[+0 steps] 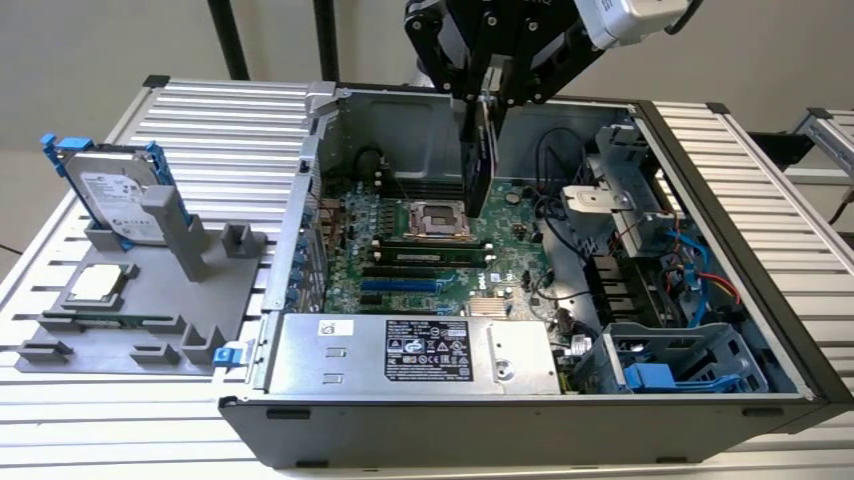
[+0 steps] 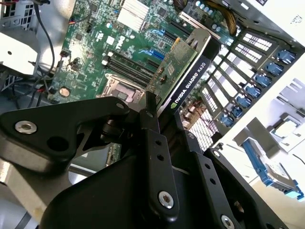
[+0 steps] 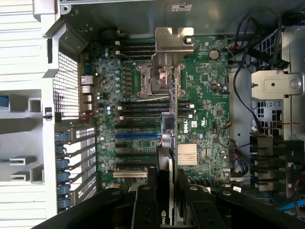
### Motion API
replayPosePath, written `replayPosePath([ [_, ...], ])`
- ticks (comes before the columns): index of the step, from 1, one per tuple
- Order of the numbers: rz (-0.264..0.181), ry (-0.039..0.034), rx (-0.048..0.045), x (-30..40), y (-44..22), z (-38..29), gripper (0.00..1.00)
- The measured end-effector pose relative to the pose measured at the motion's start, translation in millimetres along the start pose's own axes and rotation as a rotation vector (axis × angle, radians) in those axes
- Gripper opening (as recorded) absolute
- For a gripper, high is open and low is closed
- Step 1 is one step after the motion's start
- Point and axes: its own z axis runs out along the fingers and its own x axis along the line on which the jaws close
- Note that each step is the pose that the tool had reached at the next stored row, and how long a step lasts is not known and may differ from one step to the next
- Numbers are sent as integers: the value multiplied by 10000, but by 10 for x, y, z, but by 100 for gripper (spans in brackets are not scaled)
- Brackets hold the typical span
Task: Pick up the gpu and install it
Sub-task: 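Insert the gpu into the slot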
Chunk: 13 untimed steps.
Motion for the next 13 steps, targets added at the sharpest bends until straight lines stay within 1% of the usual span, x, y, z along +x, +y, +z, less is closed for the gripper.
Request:
replayPosePath([
  [13, -1, 0, -1, 17, -1, 1, 0],
])
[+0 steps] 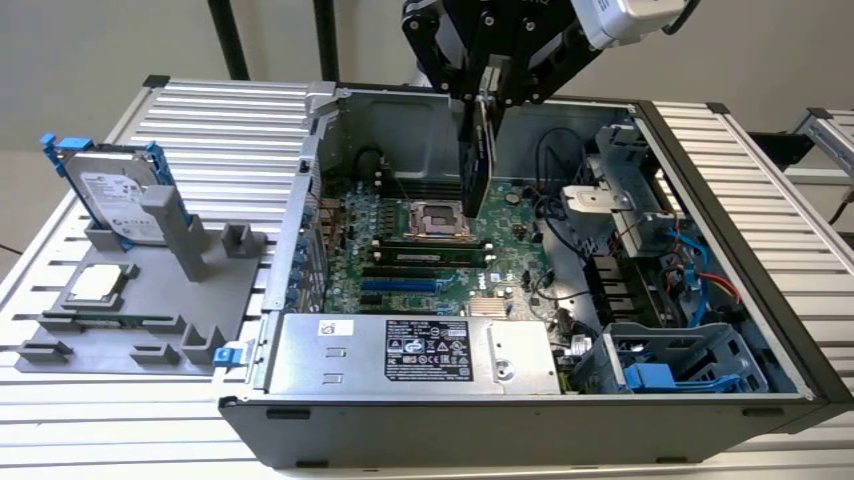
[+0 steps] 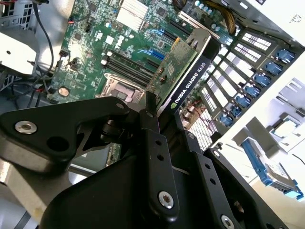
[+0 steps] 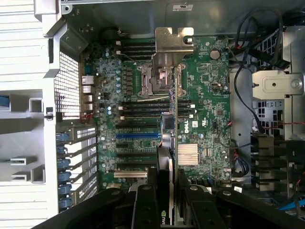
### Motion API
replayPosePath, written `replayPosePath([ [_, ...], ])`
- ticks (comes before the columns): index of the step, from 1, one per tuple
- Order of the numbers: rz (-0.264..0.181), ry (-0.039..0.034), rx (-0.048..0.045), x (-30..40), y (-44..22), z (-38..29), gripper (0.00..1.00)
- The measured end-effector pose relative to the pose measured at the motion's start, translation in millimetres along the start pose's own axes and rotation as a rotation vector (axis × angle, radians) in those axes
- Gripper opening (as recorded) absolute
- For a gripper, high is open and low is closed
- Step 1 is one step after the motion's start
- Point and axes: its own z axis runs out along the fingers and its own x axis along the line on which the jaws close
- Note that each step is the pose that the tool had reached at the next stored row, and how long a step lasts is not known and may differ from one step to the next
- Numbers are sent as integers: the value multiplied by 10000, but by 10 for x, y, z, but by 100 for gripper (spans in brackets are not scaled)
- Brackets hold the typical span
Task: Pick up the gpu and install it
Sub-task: 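Insert the gpu into the slot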
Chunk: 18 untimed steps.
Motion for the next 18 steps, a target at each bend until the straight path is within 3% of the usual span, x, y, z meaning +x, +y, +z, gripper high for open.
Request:
replayPosePath([
  [18, -235, 13, 6, 2, 0, 0, 0],
])
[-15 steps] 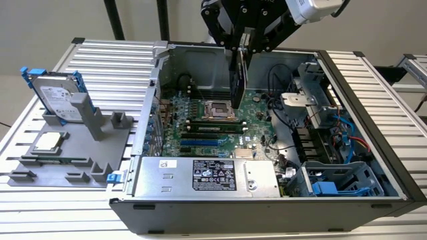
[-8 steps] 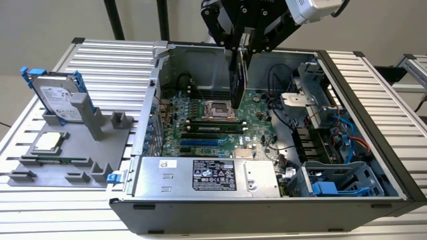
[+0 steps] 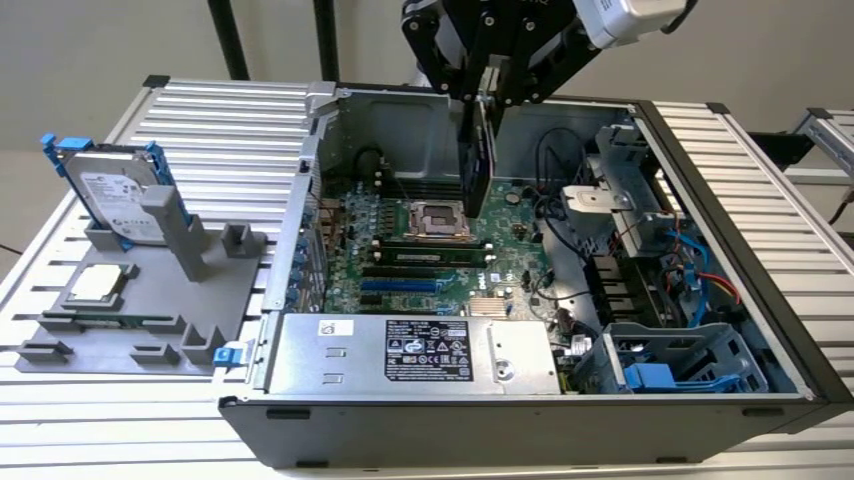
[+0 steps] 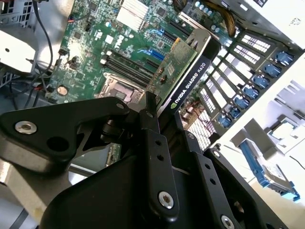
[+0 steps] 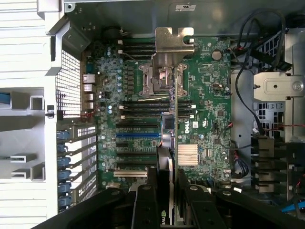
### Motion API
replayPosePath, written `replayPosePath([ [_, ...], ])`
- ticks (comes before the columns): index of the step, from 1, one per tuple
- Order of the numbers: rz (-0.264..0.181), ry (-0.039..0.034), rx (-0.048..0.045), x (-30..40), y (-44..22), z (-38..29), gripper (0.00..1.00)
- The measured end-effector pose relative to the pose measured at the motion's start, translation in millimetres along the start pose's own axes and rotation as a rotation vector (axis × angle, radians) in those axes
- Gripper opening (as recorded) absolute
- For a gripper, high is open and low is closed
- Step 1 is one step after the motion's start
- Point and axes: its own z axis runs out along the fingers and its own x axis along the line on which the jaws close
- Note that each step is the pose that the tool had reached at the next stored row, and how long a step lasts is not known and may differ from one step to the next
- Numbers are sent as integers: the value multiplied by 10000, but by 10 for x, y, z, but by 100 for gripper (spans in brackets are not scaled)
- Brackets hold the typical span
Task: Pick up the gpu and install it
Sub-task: 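Insert the gpu into the slot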
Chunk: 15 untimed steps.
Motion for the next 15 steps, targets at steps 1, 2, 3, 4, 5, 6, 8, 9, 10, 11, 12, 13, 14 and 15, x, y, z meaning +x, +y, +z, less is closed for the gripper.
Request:
replayPosePath([
  [1, -38, 2, 2, -1, 0, 0, 0],
  [2, -81, 4, 3, -1, 0, -1, 0],
  [3, -119, 6, 5, -1, 0, 0, 0],
  [4, -159, 8, 4, 0, 0, 0, 0],
  [5, -202, 11, 6, 0, 0, 0, 0],
  [6, -243, 13, 8, 0, 0, 0, 0],
  [8, -327, 18, 10, 0, 0, 0, 0],
  [9, -375, 20, 11, 0, 0, 0, 0],
  [10, -421, 23, 12, 0, 0, 0, 0],
  [11, -467, 26, 14, 0, 0, 0, 0],
  [12, -514, 28, 16, 0, 0, -1, 0],
  [13, -560, 31, 17, 0, 0, 0, 0],
  [14, -606, 34, 18, 0, 0, 0, 0],
  [15, -653, 36, 19, 0, 0, 0, 0],
])
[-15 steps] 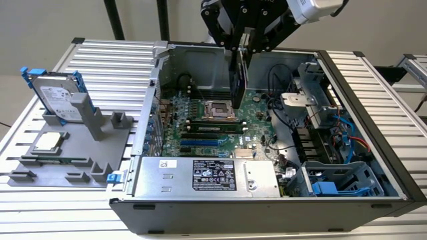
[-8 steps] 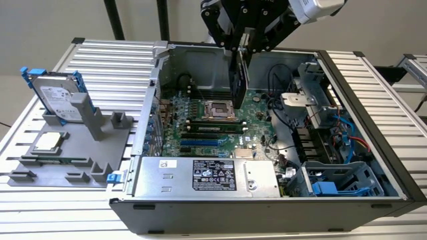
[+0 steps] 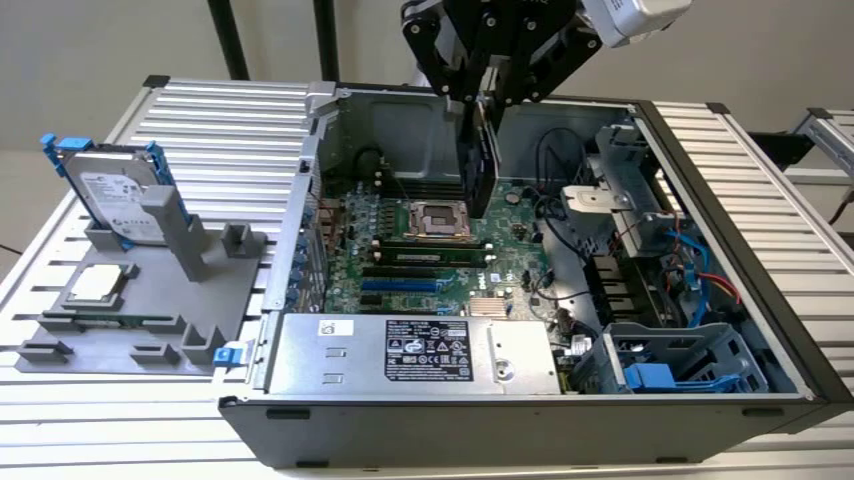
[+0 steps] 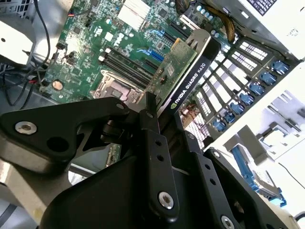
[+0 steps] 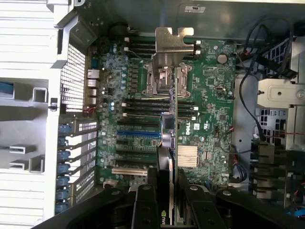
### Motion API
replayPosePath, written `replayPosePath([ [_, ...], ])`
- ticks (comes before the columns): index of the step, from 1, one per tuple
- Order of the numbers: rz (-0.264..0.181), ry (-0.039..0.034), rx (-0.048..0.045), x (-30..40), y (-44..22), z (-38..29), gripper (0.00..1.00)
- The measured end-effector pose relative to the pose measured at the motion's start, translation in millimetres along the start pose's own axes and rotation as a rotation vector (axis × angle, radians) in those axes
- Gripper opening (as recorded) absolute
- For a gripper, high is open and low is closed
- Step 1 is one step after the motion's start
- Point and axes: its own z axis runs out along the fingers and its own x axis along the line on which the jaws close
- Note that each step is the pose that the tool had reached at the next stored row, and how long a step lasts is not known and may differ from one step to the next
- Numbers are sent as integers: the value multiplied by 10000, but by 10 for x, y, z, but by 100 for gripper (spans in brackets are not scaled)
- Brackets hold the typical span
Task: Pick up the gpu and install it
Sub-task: 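Insert the gpu into the slot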
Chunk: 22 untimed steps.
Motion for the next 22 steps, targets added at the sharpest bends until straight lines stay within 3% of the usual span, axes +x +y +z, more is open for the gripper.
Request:
replayPosePath([
  [22, -976, 54, 28, 0, 0, 0, 0],
])
